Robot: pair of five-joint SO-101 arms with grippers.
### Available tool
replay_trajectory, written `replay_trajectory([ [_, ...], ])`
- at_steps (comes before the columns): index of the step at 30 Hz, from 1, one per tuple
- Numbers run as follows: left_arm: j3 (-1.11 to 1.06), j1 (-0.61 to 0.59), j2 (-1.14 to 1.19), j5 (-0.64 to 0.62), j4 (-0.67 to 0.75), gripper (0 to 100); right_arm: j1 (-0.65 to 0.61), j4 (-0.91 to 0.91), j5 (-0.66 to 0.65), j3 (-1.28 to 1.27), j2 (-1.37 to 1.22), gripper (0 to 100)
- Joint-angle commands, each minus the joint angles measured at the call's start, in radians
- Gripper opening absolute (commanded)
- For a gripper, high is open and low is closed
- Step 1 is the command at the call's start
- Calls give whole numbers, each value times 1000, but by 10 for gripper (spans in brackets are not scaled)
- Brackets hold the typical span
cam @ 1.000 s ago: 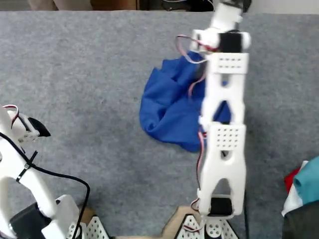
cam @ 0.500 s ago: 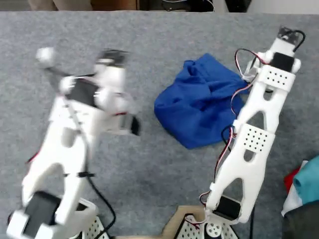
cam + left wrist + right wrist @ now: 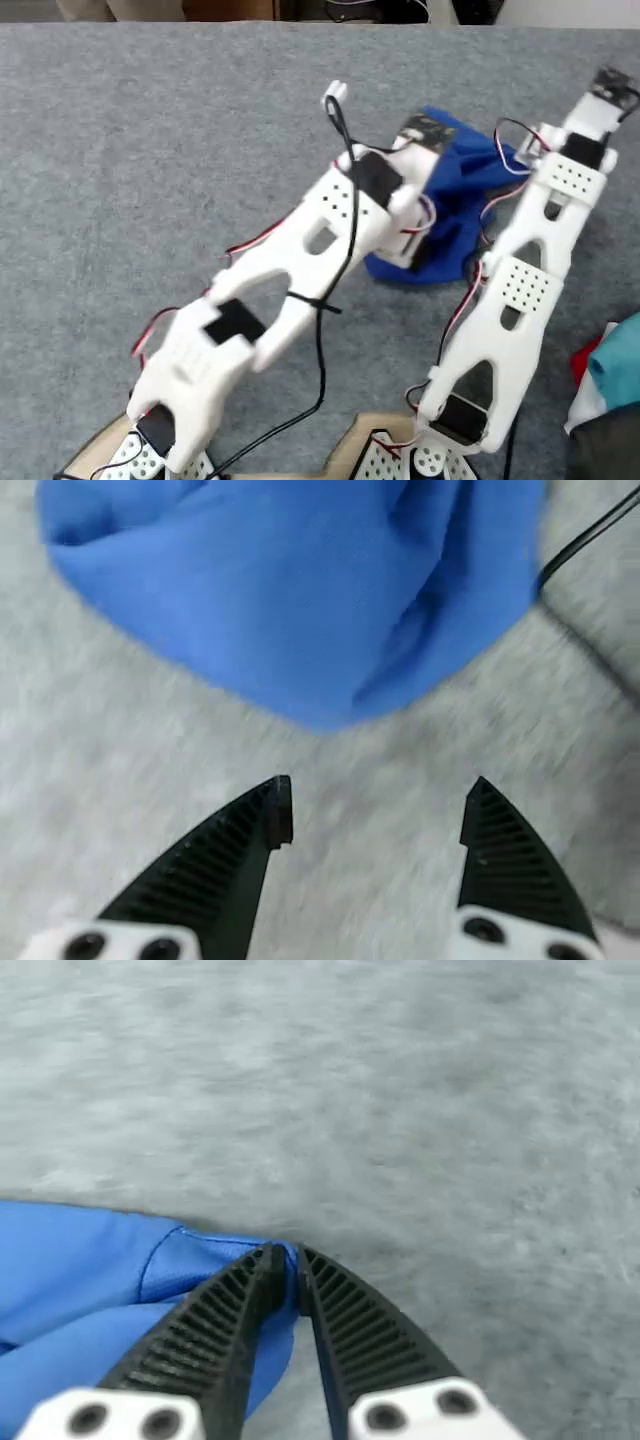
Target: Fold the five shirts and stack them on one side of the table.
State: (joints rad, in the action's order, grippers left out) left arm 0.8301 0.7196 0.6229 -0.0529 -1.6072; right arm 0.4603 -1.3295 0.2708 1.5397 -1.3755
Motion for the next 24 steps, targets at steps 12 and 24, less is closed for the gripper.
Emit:
replay_trajectory([
  [12,580,-32,507,8,32,164,1,31,9,48,7,9],
  [24,813,-206,510,121,-153,19,-22,25,8,47,1,9],
])
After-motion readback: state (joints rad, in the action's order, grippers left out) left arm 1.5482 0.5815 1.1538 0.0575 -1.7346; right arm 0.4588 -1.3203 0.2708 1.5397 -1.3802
